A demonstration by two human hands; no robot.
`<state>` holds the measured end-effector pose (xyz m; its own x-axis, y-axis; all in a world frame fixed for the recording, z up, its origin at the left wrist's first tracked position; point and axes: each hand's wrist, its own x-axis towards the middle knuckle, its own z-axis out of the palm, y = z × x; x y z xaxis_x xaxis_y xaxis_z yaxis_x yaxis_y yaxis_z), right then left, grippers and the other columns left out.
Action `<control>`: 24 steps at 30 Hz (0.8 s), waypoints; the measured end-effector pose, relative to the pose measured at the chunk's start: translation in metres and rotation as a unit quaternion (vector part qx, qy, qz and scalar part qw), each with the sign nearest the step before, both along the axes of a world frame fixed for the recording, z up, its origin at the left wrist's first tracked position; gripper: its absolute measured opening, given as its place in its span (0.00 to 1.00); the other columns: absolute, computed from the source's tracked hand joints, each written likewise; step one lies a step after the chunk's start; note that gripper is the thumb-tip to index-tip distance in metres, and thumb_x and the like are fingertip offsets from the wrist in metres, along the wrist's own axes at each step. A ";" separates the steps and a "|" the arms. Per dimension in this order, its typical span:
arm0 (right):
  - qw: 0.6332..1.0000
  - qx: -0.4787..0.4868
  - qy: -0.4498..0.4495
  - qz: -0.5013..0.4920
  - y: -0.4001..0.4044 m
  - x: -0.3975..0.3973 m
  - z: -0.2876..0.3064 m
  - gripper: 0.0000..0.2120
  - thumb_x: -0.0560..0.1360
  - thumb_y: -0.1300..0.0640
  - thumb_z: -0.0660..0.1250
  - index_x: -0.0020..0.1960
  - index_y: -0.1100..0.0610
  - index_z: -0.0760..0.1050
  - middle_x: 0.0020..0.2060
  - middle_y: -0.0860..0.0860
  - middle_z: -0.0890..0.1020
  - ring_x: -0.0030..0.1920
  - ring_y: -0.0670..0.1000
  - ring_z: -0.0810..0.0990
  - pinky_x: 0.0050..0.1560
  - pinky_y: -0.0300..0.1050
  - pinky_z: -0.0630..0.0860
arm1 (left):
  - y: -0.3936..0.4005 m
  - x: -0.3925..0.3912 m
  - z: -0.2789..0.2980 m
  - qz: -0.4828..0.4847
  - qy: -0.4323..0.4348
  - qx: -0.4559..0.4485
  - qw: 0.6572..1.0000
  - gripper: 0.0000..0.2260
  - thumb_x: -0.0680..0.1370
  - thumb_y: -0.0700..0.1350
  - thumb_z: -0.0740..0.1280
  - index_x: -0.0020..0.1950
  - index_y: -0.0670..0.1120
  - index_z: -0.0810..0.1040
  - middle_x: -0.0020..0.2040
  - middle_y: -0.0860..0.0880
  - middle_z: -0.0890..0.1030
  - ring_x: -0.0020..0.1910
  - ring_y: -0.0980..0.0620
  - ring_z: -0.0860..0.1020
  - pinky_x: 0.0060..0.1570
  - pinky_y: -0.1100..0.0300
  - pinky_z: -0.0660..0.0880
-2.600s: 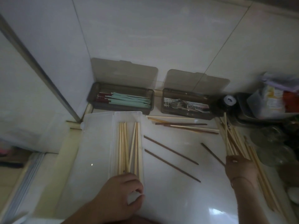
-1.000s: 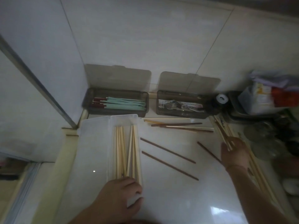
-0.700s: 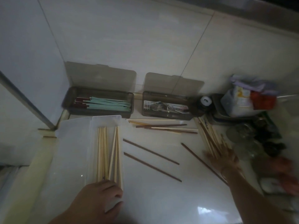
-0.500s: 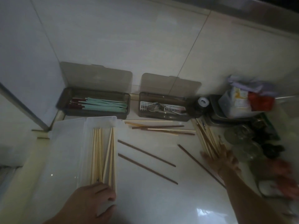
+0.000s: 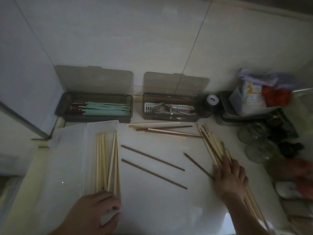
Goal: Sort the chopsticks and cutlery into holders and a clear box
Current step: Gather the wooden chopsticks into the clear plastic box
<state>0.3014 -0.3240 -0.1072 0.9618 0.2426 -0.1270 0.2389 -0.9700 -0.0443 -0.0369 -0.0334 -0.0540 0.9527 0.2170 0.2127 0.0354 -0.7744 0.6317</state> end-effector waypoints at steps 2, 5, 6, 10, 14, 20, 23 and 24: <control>1.000 -0.014 0.002 -0.002 -0.004 -0.011 0.000 0.33 0.74 0.33 0.37 0.76 0.42 0.52 0.73 0.51 0.58 0.71 0.58 0.56 0.70 0.58 0.58 | 0.000 0.000 -0.001 0.001 -0.001 0.001 1.000 0.08 0.76 0.56 0.68 0.41 0.54 0.80 0.42 0.61 0.78 0.38 0.64 0.76 0.37 0.72 0.73; 1.000 -0.023 0.005 0.003 -0.009 -0.020 0.001 0.34 0.73 0.32 0.36 0.76 0.41 0.51 0.74 0.50 0.57 0.72 0.57 0.54 0.72 0.57 0.57 | -0.001 0.000 0.000 -0.001 -0.002 0.013 1.000 0.05 0.72 0.53 0.72 0.41 0.53 0.79 0.41 0.60 0.77 0.37 0.63 0.75 0.37 0.73 0.71; 1.000 -0.024 0.005 0.008 -0.010 -0.022 0.001 0.34 0.73 0.32 0.36 0.76 0.41 0.51 0.74 0.50 0.57 0.72 0.56 0.54 0.72 0.57 0.56 | -0.001 0.000 0.001 0.000 -0.003 0.015 1.000 0.05 0.71 0.52 0.73 0.40 0.53 0.79 0.41 0.60 0.77 0.37 0.63 0.75 0.37 0.73 0.71; 0.997 -0.022 0.005 0.070 -0.014 -0.025 -0.001 0.32 0.74 0.32 0.41 0.75 0.42 0.58 0.73 0.51 0.62 0.71 0.58 0.58 0.70 0.59 0.60 | -0.002 0.000 0.002 0.001 -0.005 0.016 1.000 0.05 0.70 0.52 0.73 0.41 0.54 0.79 0.41 0.60 0.78 0.37 0.64 0.75 0.36 0.72 0.71; 0.979 -0.019 0.026 0.202 -0.004 -0.030 0.000 0.29 0.77 0.35 0.42 0.73 0.45 0.61 0.71 0.53 0.67 0.71 0.62 0.62 0.69 0.60 0.59 | -0.002 -0.003 0.000 -0.007 0.014 0.016 1.000 0.06 0.70 0.53 0.74 0.41 0.54 0.80 0.42 0.61 0.78 0.39 0.63 0.76 0.39 0.73 0.72; 0.951 -0.027 0.049 0.304 0.051 -0.039 0.003 0.28 0.79 0.36 0.39 0.76 0.42 0.54 0.76 0.50 0.58 0.76 0.57 0.51 0.74 0.56 0.45 | -0.003 -0.003 0.000 -0.005 0.022 0.026 0.999 0.07 0.69 0.52 0.76 0.41 0.54 0.80 0.42 0.60 0.78 0.39 0.63 0.76 0.38 0.73 0.71; 0.940 -0.022 0.055 0.337 0.081 -0.046 0.005 0.29 0.78 0.35 0.37 0.77 0.42 0.50 0.77 0.50 0.56 0.77 0.57 0.48 0.74 0.57 0.44 | -0.003 -0.003 0.001 -0.003 0.028 0.030 0.999 0.06 0.70 0.52 0.74 0.41 0.54 0.79 0.42 0.60 0.77 0.39 0.63 0.75 0.38 0.74 0.68; 0.935 -0.019 0.054 0.349 0.091 -0.048 0.005 0.30 0.77 0.34 0.35 0.77 0.42 0.49 0.77 0.50 0.53 0.77 0.56 0.46 0.74 0.58 0.43 | -0.003 -0.003 0.001 0.001 0.028 0.026 0.999 0.06 0.70 0.52 0.74 0.41 0.54 0.79 0.42 0.60 0.77 0.39 0.63 0.75 0.38 0.74 0.69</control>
